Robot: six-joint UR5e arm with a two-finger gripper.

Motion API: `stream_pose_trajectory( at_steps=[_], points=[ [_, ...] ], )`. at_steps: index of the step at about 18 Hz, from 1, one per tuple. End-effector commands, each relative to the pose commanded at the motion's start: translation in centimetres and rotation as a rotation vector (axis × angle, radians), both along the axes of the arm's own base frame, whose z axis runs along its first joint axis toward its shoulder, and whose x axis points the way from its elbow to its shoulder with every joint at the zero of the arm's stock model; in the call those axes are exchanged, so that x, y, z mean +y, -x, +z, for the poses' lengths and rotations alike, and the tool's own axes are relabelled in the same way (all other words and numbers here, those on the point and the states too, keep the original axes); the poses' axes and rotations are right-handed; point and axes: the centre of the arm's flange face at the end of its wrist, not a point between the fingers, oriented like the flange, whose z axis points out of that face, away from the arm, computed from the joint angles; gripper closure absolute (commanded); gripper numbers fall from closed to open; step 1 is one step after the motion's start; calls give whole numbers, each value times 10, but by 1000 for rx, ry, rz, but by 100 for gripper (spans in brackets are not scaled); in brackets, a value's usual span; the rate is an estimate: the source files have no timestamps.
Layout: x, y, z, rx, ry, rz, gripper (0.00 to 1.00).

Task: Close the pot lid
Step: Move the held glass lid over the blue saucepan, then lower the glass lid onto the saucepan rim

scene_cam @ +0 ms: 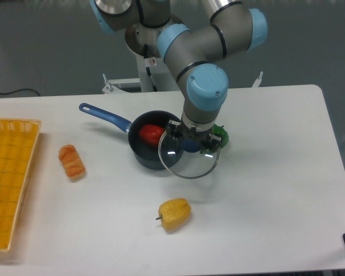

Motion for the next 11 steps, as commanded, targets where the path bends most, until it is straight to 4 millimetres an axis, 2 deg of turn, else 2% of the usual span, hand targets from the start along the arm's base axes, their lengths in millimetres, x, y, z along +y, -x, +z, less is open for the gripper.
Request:
stream_pose_trajectory(
  at_steps=[3, 11],
  points=[
    [6, -13, -3, -7, 6, -20, 37],
    [13, -46, 5, 2, 12, -72, 37]
  ],
)
